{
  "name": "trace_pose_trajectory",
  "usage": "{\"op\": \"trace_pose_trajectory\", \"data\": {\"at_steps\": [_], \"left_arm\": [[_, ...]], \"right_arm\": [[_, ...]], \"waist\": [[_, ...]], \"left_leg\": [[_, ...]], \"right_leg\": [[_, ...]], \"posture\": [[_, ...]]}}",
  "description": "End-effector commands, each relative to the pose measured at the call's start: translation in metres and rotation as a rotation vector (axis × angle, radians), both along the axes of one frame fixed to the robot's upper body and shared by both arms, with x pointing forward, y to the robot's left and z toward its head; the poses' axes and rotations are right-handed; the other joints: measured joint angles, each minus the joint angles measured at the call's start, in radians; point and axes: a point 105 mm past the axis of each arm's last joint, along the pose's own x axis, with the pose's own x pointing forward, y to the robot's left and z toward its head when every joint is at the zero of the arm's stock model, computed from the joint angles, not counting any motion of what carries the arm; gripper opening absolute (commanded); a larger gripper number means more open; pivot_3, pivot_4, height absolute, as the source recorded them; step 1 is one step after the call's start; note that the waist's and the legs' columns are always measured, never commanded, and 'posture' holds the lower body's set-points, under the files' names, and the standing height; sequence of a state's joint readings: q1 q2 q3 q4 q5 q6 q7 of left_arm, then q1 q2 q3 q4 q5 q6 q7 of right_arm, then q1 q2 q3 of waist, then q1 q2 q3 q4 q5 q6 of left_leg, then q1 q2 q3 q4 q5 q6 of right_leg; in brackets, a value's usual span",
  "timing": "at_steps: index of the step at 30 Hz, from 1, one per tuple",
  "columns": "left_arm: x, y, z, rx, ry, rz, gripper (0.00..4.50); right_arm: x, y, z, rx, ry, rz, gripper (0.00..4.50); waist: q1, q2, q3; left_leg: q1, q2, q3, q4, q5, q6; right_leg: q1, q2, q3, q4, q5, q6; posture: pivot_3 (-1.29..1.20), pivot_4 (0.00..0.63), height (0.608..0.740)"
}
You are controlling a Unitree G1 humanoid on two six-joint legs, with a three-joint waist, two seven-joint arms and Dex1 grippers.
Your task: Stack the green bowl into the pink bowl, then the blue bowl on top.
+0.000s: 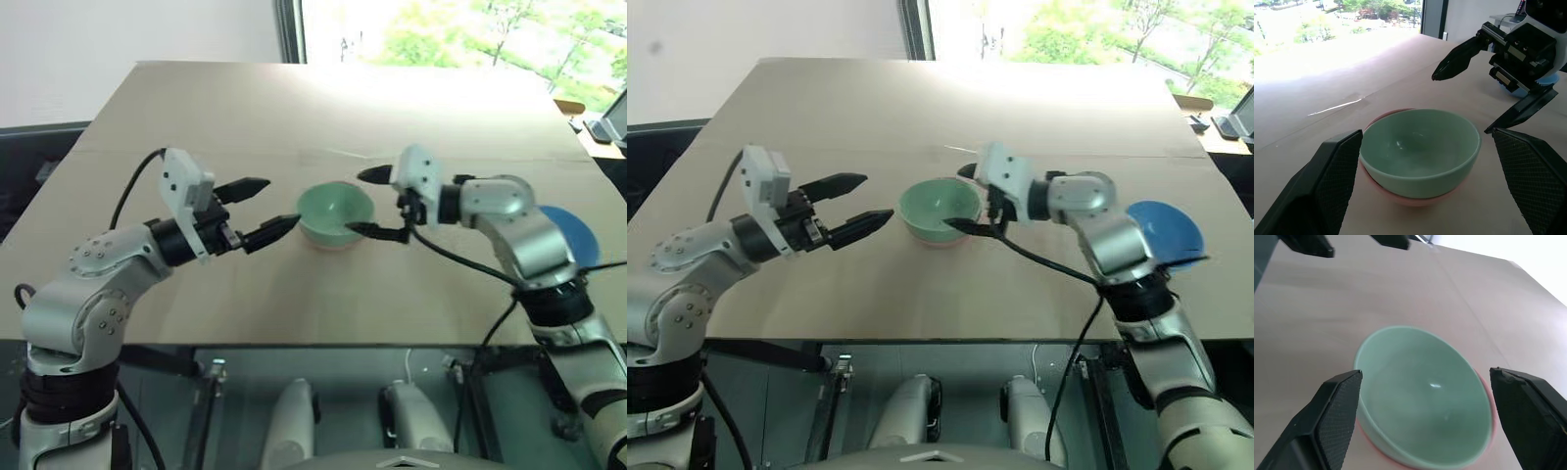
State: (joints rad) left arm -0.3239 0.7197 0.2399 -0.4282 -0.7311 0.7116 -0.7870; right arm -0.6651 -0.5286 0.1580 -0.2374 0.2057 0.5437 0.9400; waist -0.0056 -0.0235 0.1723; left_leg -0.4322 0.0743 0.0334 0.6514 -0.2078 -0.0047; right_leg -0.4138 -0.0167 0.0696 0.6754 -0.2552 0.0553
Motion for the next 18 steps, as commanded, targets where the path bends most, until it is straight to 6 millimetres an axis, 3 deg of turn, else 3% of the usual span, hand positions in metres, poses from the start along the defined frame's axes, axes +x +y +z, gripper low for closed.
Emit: {"op": "trace_pose_trajectory", "data": {"at_steps": [1, 8, 13, 18], "left_arm": [[-0.004, -0.016, 0.009, -0.009, -0.031, -0.113, 4.5], [-0.007, -0.043, 0.003, 0.041, -0.022, -0.323, 4.5], [-0.01, -0.053, 0.006, 0.054, -0.021, -0.441, 4.5], [-0.013, -0.059, 0.007, 0.096, -0.043, -0.524, 4.5]], "right_arm": [[-0.011, -0.03, 0.012, 0.029, -0.022, -0.14, 4.43], [-0.021, -0.104, -0.023, -0.036, 0.013, -0.605, 4.43], [-0.035, -0.123, -0.038, -0.029, 0.042, -0.764, 4.43], [-0.03, -0.149, -0.04, -0.047, 0.009, -0.927, 4.43]], "waist": [[0.002, 0.0, 0.0], [-0.008, 0.0, 0.0], [-0.013, 0.0, 0.0], [-0.011, 0.0, 0.0]], "left_leg": [[0.0, 0.0, 0.0, 0.0, 0.0, 0.0], [0.001, 0.0, 0.0, 0.0, 0.0, 0.0], [0.001, 0.0, 0.001, 0.0, 0.0, 0.0], [0.001, 0.0, 0.001, 0.0, 0.0, 0.0]], "right_leg": [[0.0, 0.0, 0.0, 0.0, 0.0, 0.0], [0.0, 0.001, 0.001, 0.0, 0.0, 0.0], [0.0, 0.001, 0.002, 0.0, 0.0, 0.0], [0.0, 0.001, 0.002, -0.001, 0.0, 0.0]], "posture": [[0.0, 0.15, 0.74], [0.0, 0.15, 0.74], [0.0, 0.15, 0.74], [0.0, 0.15, 0.74]]}}
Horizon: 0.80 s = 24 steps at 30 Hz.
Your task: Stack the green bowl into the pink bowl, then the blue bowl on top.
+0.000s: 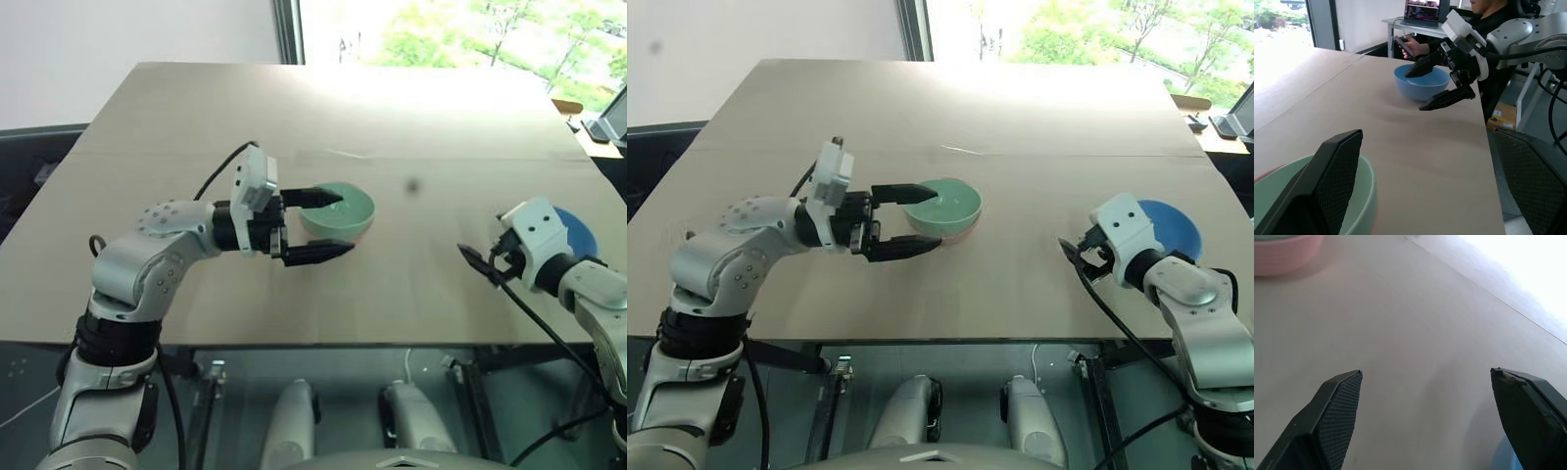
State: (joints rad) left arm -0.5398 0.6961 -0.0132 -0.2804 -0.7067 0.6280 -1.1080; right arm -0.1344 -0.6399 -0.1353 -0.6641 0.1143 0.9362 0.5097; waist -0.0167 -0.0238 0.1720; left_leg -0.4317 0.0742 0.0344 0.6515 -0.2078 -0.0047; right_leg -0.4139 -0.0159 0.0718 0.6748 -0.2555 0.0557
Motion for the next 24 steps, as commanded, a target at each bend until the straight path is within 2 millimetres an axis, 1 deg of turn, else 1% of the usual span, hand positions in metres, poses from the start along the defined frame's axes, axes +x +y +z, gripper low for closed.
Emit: {"op": "trace_pose_trajectory", "data": {"at_steps": [1, 7, 13, 14, 15, 16, 17, 18, 20, 21, 23, 24], "left_arm": [[-0.003, -0.004, 0.009, 0.016, -0.062, -0.059, 4.5], [0.0, -0.003, 0.005, 0.016, -0.066, -0.036, 4.5], [-0.001, -0.004, 0.006, 0.004, -0.073, -0.017, 4.5], [-0.001, -0.004, 0.006, 0.005, -0.075, -0.017, 4.5], [-0.001, -0.004, 0.007, 0.001, -0.076, -0.011, 4.5], [-0.001, -0.004, 0.007, -0.002, -0.076, -0.007, 4.5], [-0.002, -0.003, 0.007, -0.002, -0.075, -0.002, 4.5], [-0.002, -0.002, 0.008, -0.004, -0.074, 0.008, 4.5], [-0.002, 0.001, 0.008, -0.007, -0.073, 0.027, 4.5], [-0.002, 0.002, 0.008, -0.009, -0.073, 0.036, 4.5], [-0.003, 0.003, 0.009, -0.012, -0.074, 0.05, 4.5], [-0.003, 0.003, 0.008, -0.013, -0.073, 0.059, 4.5]], "right_arm": [[0.003, -0.026, 0.016, -0.033, -0.083, -0.155, 4.43], [0.007, -0.048, 0.011, -0.023, -0.055, -0.269, 4.43], [0.013, -0.055, -0.006, 0.023, 0.02, -0.267, 4.43], [0.013, -0.056, -0.009, 0.028, 0.03, -0.265, 3.92], [0.014, -0.059, -0.011, 0.03, 0.041, -0.267, 3.68], [0.015, -0.061, -0.013, 0.031, 0.047, -0.268, 3.25], [0.016, -0.062, -0.014, 0.032, 0.055, -0.258, 2.93], [0.017, -0.063, -0.013, 0.03, 0.055, -0.25, 2.38], [0.019, -0.064, -0.007, 0.024, 0.047, -0.228, 1.62], [0.02, -0.063, -0.002, 0.014, 0.039, -0.216, 1.15], [0.021, -0.061, 0.004, -0.004, 0.029, -0.193, 0.34], [0.022, -0.058, 0.007, 0.0, 0.024, -0.178, 0.09]], "waist": [[0.001, 0.0, 0.0], [0.001, 0.0, 0.0], [0.001, 0.0, 0.0], [0.001, 0.0, 0.0], [0.001, 0.0, 0.0], [0.001, 0.0, 0.0], [0.001, 0.0, 0.0], [0.001, 0.0, 0.0], [0.0, 0.0, 0.0], [-0.001, 0.0, 0.0], [-0.001, 0.0, 0.0], [-0.001, 0.0, 0.0]], "left_leg": [[0.0, 0.0, 0.0, 0.0, 0.0, 0.0], [0.0, 0.0, 0.0, 0.0, 0.0, 0.0], [0.0, 0.0, 0.0, 0.0, 0.0, 0.0], [0.0, 0.0, 0.0, 0.0, 0.0, 0.0], [0.0, 0.0, 0.0, 0.0, 0.0, 0.0], [0.0, 0.0, 0.0, 0.0, 0.0, 0.0], [0.0, 0.0, 0.0, 0.0, 0.0, 0.0], [0.0, 0.0, 0.0, 0.0, 0.0, 0.0], [0.0, 0.0, 0.0, 0.0, 0.0, 0.0], [0.0, 0.0, 0.0, 0.0, 0.0, 0.0], [0.0, 0.0, 0.0, 0.0, 0.0, 0.0], [0.0, 0.0, 0.0, 0.0, 0.0, 0.0]], "right_leg": [[0.0, 0.0, 0.0, 0.0, 0.0, 0.0], [0.0, 0.0, 0.0, -0.001, 0.0, 0.0], [0.0, 0.0, 0.0, -0.001, 0.0, 0.0], [0.0, 0.0, 0.0, -0.001, 0.0, 0.0], [0.0, 0.0, 0.0, -0.001, 0.0, 0.0], [0.0, 0.0, 0.0, -0.001, 0.0, 0.0], [0.0, 0.0, 0.0, -0.001, 0.0, 0.0], [0.0, 0.0, 0.0, -0.001, 0.0, 0.0], [0.0, 0.0, 0.0, -0.001, 0.0, 0.0], [0.0, 0.0, 0.0, -0.001, 0.0, 0.0], [0.0, 0.0, 0.0, -0.001, 0.0, 0.0], [0.0, 0.0, 0.0, -0.001, 0.0, 0.0]], "posture": [[0.0, 0.15, 0.74], [0.0, 0.15, 0.74], [0.0, 0.15, 0.74], [0.0, 0.15, 0.74], [0.0, 0.15, 0.74], [0.0, 0.15, 0.74], [0.0, 0.15, 0.74], [0.0, 0.15, 0.74], [0.0, 0.15, 0.74], [0.0, 0.15, 0.74], [0.0, 0.15, 0.74], [0.0, 0.15, 0.74]]}}
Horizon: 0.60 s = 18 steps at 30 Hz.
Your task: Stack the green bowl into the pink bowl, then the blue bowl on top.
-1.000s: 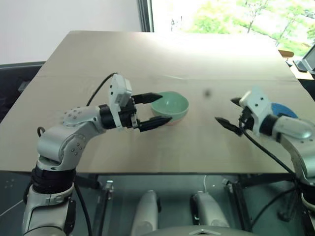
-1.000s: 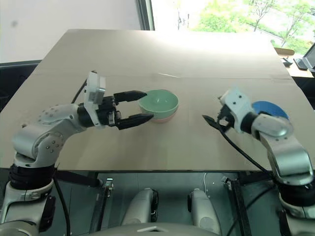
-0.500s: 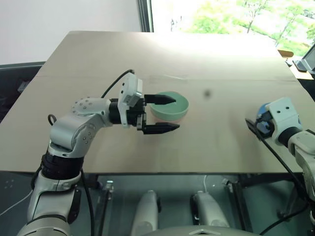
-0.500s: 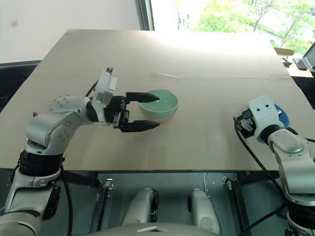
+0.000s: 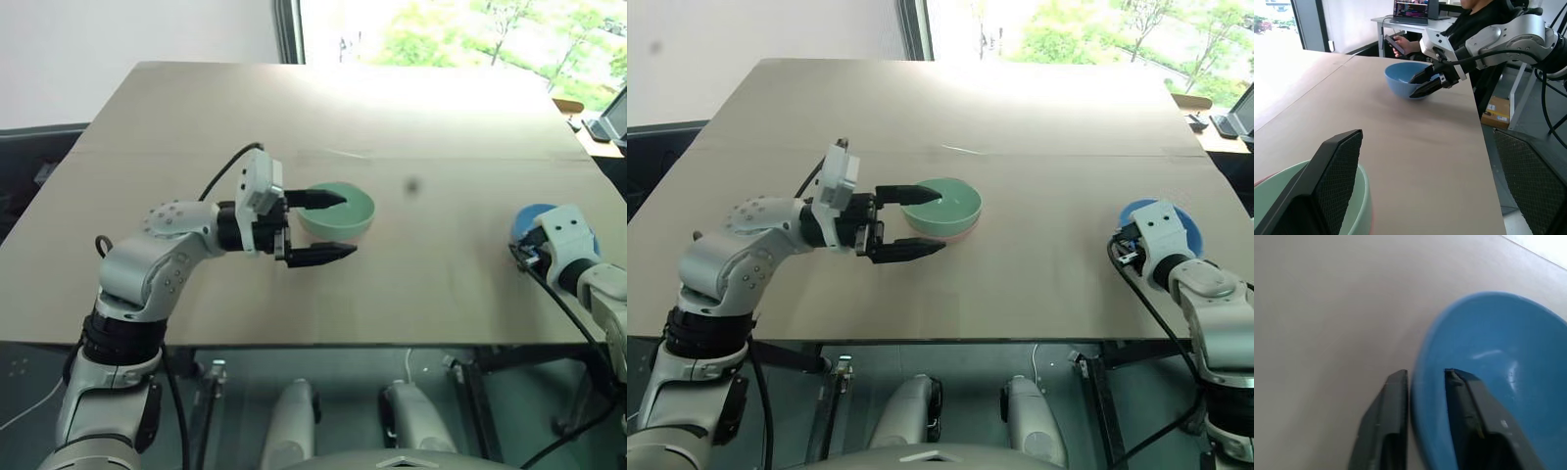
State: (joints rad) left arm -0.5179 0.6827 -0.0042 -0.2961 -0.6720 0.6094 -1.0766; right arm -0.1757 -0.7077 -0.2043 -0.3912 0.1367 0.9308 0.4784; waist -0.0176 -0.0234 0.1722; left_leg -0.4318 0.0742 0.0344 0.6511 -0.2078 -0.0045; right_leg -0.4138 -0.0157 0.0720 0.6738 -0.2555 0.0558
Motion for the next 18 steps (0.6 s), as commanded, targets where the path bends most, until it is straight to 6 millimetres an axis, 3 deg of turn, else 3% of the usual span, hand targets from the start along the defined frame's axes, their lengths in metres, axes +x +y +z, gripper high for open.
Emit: {"op": "trace_pose_trajectory", "data": {"at_steps": [1, 5, 9, 12, 16, 18], "left_arm": [[-0.005, 0.003, 0.011, -0.015, -0.046, 0.023, 4.5], [-0.002, 0.009, 0.014, -0.047, -0.037, 0.077, 4.5], [0.005, 0.024, 0.016, -0.07, -0.035, 0.183, 4.5], [0.006, 0.041, 0.011, -0.051, -0.035, 0.262, 4.5], [-0.006, 0.067, 0.002, -0.008, -0.016, 0.368, 4.5], [-0.013, 0.074, 0.001, 0.006, -0.012, 0.403, 4.5]], "right_arm": [[0.005, 0.009, 0.031, -0.02, -0.093, 0.065, 0.09], [0.012, 0.029, 0.049, -0.044, -0.144, 0.149, 0.09], [0.012, 0.089, 0.077, 0.053, -0.219, 0.421, 0.09], [-0.001, 0.145, 0.092, 0.112, -0.254, 0.703, 0.09], [-0.003, 0.199, 0.094, 0.137, -0.254, 0.935, 0.09], [-0.002, 0.215, 0.093, 0.135, -0.254, 1.003, 0.09]], "waist": [[0.0, 0.0, 0.0], [0.0, 0.0, 0.0], [-0.007, 0.0, 0.0], [-0.017, 0.0, 0.0], [-0.025, -0.001, 0.001], [-0.027, -0.001, 0.001]], "left_leg": [[0.0, 0.0, 0.0, 0.0, 0.0, 0.0], [0.0, 0.0, 0.0, 0.0, 0.0, 0.0], [0.0, 0.0, 0.0, 0.0, 0.0, 0.0], [0.0, 0.001, -0.001, -0.001, 0.0, 0.0], [-0.001, 0.001, -0.001, -0.002, 0.0, 0.0], [0.0, 0.001, 0.0, -0.002, 0.0, 0.0]], "right_leg": [[0.0, 0.0, 0.0, 0.0, 0.0, 0.0], [0.0, 0.0, 0.0, 0.0, 0.0, 0.0], [0.0, 0.0, 0.0, 0.0, 0.0, 0.0], [0.0, 0.001, -0.001, 0.0, 0.0, 0.0], [0.0, 0.0, -0.001, -0.002, 0.0, 0.0], [0.0, 0.0, 0.0, -0.002, 0.0, 0.0]], "posture": [[0.0, 0.15, 0.74], [0.0, 0.15, 0.74], [0.0, 0.15, 0.74], [0.0, 0.15, 0.74], [0.0, 0.15, 0.74], [0.0, 0.15, 0.74]]}}
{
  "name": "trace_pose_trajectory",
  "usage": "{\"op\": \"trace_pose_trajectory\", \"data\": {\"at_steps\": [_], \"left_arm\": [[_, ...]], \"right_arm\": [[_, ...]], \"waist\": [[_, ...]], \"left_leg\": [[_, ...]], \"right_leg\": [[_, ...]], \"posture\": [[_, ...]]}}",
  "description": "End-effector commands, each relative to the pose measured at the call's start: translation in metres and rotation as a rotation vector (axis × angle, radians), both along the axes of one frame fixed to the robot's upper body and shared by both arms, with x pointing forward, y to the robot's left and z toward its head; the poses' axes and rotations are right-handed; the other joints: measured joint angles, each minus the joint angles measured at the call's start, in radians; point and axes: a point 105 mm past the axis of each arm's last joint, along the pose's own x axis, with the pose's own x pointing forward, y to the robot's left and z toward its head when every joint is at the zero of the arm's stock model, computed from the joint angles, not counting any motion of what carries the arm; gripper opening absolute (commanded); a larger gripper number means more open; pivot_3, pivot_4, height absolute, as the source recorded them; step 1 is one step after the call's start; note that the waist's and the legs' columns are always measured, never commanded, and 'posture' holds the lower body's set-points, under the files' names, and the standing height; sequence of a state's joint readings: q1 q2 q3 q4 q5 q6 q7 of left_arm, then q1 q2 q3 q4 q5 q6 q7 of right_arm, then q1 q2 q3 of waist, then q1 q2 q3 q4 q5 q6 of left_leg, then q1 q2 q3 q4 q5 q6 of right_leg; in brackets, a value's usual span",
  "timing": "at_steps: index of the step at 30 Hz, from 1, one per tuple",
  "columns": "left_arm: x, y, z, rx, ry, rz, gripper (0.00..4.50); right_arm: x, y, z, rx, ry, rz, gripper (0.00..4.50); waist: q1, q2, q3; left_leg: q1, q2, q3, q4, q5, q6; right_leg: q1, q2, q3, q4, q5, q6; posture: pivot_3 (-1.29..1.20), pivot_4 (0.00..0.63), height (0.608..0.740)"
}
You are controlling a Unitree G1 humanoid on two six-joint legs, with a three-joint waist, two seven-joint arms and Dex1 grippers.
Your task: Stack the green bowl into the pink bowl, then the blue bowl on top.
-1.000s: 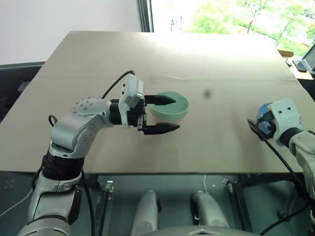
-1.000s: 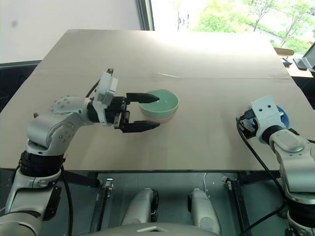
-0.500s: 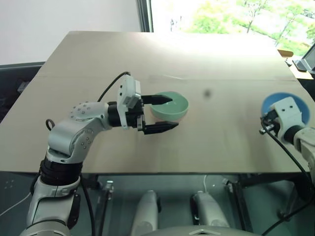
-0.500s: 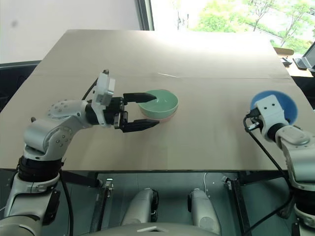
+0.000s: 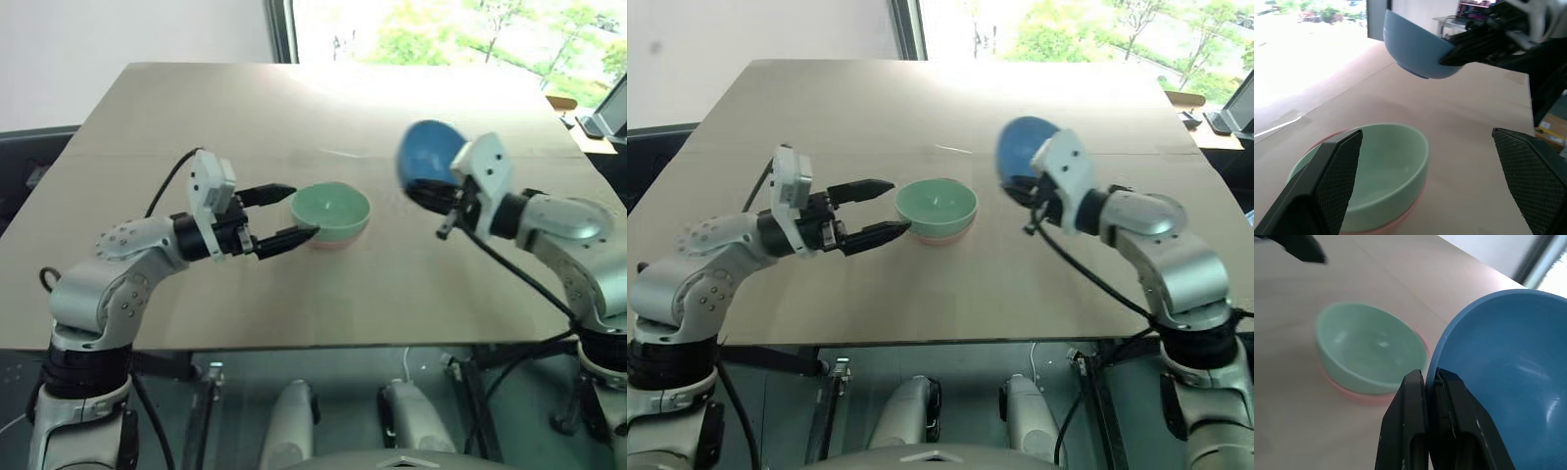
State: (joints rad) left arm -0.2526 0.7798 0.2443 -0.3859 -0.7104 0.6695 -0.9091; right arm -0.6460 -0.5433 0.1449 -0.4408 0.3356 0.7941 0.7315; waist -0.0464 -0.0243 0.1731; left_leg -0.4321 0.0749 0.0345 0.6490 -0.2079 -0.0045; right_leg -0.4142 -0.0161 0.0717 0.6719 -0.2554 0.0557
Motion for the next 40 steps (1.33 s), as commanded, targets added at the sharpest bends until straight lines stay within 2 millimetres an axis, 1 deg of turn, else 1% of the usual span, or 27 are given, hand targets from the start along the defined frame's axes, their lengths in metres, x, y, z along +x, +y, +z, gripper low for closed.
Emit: {"op": "trace_pose_trajectory", "data": {"at_steps": [1, 4, 6, 8, 10, 11, 13, 14, 15, 16, 18, 21, 22, 24, 25, 26, 28, 30, 32, 34, 36, 38, 40], "left_arm": [[-0.014, 0.01, 0.015, 0.024, -0.067, 0.047, 4.5], [-0.019, 0.019, 0.012, 0.031, -0.063, 0.099, 4.5], [-0.022, 0.02, 0.01, 0.026, -0.061, 0.116, 4.5], [-0.025, 0.018, 0.009, 0.025, -0.062, 0.117, 4.5], [-0.028, 0.018, 0.01, 0.024, -0.064, 0.123, 4.5], [-0.028, 0.018, 0.011, 0.023, -0.064, 0.129, 4.5], [-0.029, 0.02, 0.01, 0.026, -0.064, 0.141, 4.5], [-0.03, 0.021, 0.01, 0.027, -0.064, 0.145, 4.5], [-0.03, 0.02, 0.009, 0.028, -0.064, 0.146, 4.5], [-0.03, 0.019, 0.009, 0.031, -0.068, 0.149, 4.5], [-0.029, 0.016, 0.008, 0.037, -0.078, 0.153, 4.5], [-0.018, 0.016, 0.007, 0.087, -0.152, 0.204, 4.5], [-0.019, 0.015, 0.005, 0.072, -0.122, 0.174, 4.5], [-0.021, 0.013, 0.007, 0.033, -0.087, 0.134, 4.5], [-0.022, 0.013, 0.008, 0.02, -0.077, 0.113, 4.5], [-0.022, 0.014, 0.009, 0.019, -0.084, 0.107, 4.5], [-0.017, 0.022, 0.01, 0.024, -0.089, 0.137, 4.5], [-0.013, 0.031, 0.005, 0.055, -0.074, 0.176, 4.5], [-0.014, 0.037, 0.004, 0.075, -0.061, 0.168, 4.5], [-0.017, 0.042, 0.005, 0.081, -0.044, 0.145, 4.5], [-0.017, 0.048, 0.002, 0.11, -0.041, 0.148, 4.5], [-0.016, 0.051, -0.002, 0.128, -0.04, 0.152, 4.5], [-0.018, 0.05, -0.005, 0.126, -0.027, 0.139, 4.5]], "right_arm": [[-0.002, 0.027, 0.008, 0.007, -0.048, 0.129, 0.09], [-0.003, 0.047, 0.011, 0.041, -0.039, 0.221, 0.09], [-0.009, 0.058, 0.004, 0.041, -0.009, 0.315, 0.09], [-0.011, 0.061, -0.011, -0.014, 0.014, 0.36, 0.09], [-0.007, 0.059, -0.015, -0.035, 0.011, 0.363, 0.74], [-0.007, 0.058, -0.014, -0.033, 0.008, 0.365, 0.97], [-0.005, 0.052, -0.006, -0.021, -0.015, 0.35, 1.82], [-0.004, 0.05, -0.003, -0.015, -0.027, 0.339, 2.11], [-0.005, 0.045, 0.001, -0.004, -0.037, 0.329, 2.37], [-0.006, 0.039, 0.005, 0.017, -0.031, 0.306, 2.77], [-0.008, 0.027, 0.008, 0.027, -0.037, 0.267, 2.77], [-0.006, -0.001, 0.008, 0.021, -0.073, 0.134, 2.77], [-0.008, -0.006, 0.007, 0.024, -0.06, 0.122, 2.77], [-0.01, -0.022, 0.0, 0.03, -0.038, 0.073, 3.27], [-0.013, -0.031, -0.006, 0.024, -0.018, 0.048, 3.43], [-0.015, -0.043, -0.011, 0.019, -0.001, 0.005, 3.93], [-0.017, -0.063, -0.018, 0.015, 0.02, -0.073, 4.45], [-0.022, -0.078, -0.024, -0.001, 0.035, -0.118, 4.45], [-0.027, -0.091, -0.027, 0.001, 0.056, -0.162, 4.45], [-0.035, -0.108, -0.029, -0.012, 0.073, -0.201, 4.45], [-0.048, -0.126, -0.032, -0.026, 0.093, -0.244, 4.45], [-0.055, -0.134, -0.034, -0.033, 0.102, -0.268, 4.45], [-0.059, -0.135, -0.036, -0.024, 0.113, -0.268, 4.45]], "waist": [[0.008, -0.001, 0.001], [0.02, -0.002, 0.001], [0.022, -0.002, 0.001], [0.028, -0.002, 0.001], [0.031, -0.002, 0.001], [0.031, -0.002, 0.001], [0.032, -0.002, 0.001], [0.031, -0.002, 0.001], [0.031, -0.001, 0.001], [0.031, -0.001, 0.001], [0.034, -0.002, 0.001], [0.038, -0.002, 0.001], [0.037, -0.002, 0.001], [0.035, -0.002, 0.001], [0.034, -0.002, 0.001], [0.034, -0.002, 0.001], [0.033, -0.002, 0.001], [0.032, -0.002, 0.001], [0.029, -0.002, 0.001], [0.03, -0.002, 0.001], [0.032, -0.001, 0.001], [0.034, -0.002, 0.001], [0.034, -0.002, 0.001]], "left_leg": [[0.0, 0.0, -0.001, 0.0, 0.0, 0.0], [-0.001, 0.0, -0.002, 0.0, 0.0, 0.0], [-0.001, 0.0, -0.002, 0.0, 0.0, 0.0], [-0.001, 0.0, -0.002, 0.0, 0.0, 0.0], [0.0, 0.0, -0.002, 0.0, 0.0, 0.0], [0.0, 0.0, -0.001, 0.0, 0.0, 0.0], [0.0, 0.0, -0.001, 0.0, 0.0, 0.0], [0.0, 0.0, -0.001, 0.0, 0.0, 0.0], [0.0, 0.0, -0.001, 0.0, 0.0, 0.0], [0.0, 0.0, -0.001, 0.0, 0.0, 0.0], [0.0, 0.0, -0.001, 0.0, 0.0, 0.0], [0.0, 0.0, -0.001, 0.0, 0.0, 0.0], [0.0, -0.001, -0.001, 0.0, 0.0, 0.0], [0.0, 0.0, -0.001, 0.0, 0.0, 0.0], [0.0, 0.0, -0.001, 0.0, 0.0, 0.0], [0.0, 0.0, -0.001, 0.0, 0.0, 0.0], [0.0, 0.0, -0.001, 0.0, 0.0, 0.0], [0.0, 0.0, -0.001, -0.001, 0.0, 0.0], [0.0, 0.0, 0.0, -0.001, 0.0, 0.0], [0.0, 0.0, 0.0, -0.001, 0.0, 0.0], [0.0, 0.0, 0.001, 0.0, 0.0, 0.0], [0.0, 0.0, 0.0, -0.001, 0.0, 0.0], [0.0, 0.0, 0.001, -0.001, 0.0, 0.0]], "right_leg": [[0.0, 0.0, -0.001, 0.0, 0.0, 0.0], [0.0, -0.001, -0.003, 0.0, 0.0, 0.0], [0.001, -0.001, -0.003, 0.0, 0.0, 0.0], [0.001, -0.001, -0.003, 0.0, 0.0, 0.0], [0.001, -0.001, -0.003, 0.0, 0.0, 0.0], [0.0, -0.001, -0.003, 0.0, 0.0, -0.001], [0.0, -0.001, -0.003, 0.0, 0.0, -0.001], [0.0, -0.001, -0.003, 0.0, 0.0, -0.001], [0.0, -0.001, -0.003, 0.0, 0.0, -0.001], [0.0, -0.001, -0.003, 0.0, 0.0, -0.001], [0.0, -0.001, -0.003, 0.0, 0.0, -0.001], [0.001, -0.001, -0.003, 0.0, 0.0, -0.001], [0.001, -0.001, -0.003, -0.001, 0.0, -0.001], [0.001, -0.001, -0.003, -0.001, 0.0, -0.001], [0.001, -0.001, -0.003, -0.001, 0.0, -0.001], [0.001, -0.001, -0.003, -0.001, 0.0, -0.001], [0.001, -0.001, -0.002, -0.001, 0.0, -0.001], [0.001, -0.001, -0.002, -0.001, 0.0, -0.001], [0.0, -0.001, -0.001, -0.001, 0.0, -0.001], [0.0, -0.001, -0.001, -0.001, -0.001, -0.001], [0.0, -0.001, -0.001, -0.002, -0.001, -0.001], [0.001, -0.001, -0.001, -0.003, -0.001, -0.002], [0.002, -0.001, -0.001, -0.004, -0.002, -0.003]], "posture": [[0.0, 0.15, 0.74], [0.0, 0.15, 0.74], [0.0, 0.15, 0.74], [0.0, 0.15, 0.74], [0.0, 0.15, 0.74], [0.0, 0.15, 0.74], [0.0, 0.15, 0.74], [0.0, 0.15, 0.74], [0.0, 0.15, 0.74], [0.0, 0.15, 0.74], [0.0, 0.15, 0.74], [0.0, 0.15, 0.74], [0.0, 0.15, 0.74], [0.0, 0.15, 0.74], [0.0, 0.15, 0.74], [0.0, 0.15, 0.74], [0.0, 0.15, 0.74], [0.0, 0.15, 0.74], [0.0, 0.15, 0.74], [0.0, 0.15, 0.74], [0.0, 0.15, 0.74], [0.0, 0.15, 0.74], [0.0, 0.15, 0.74]]}}
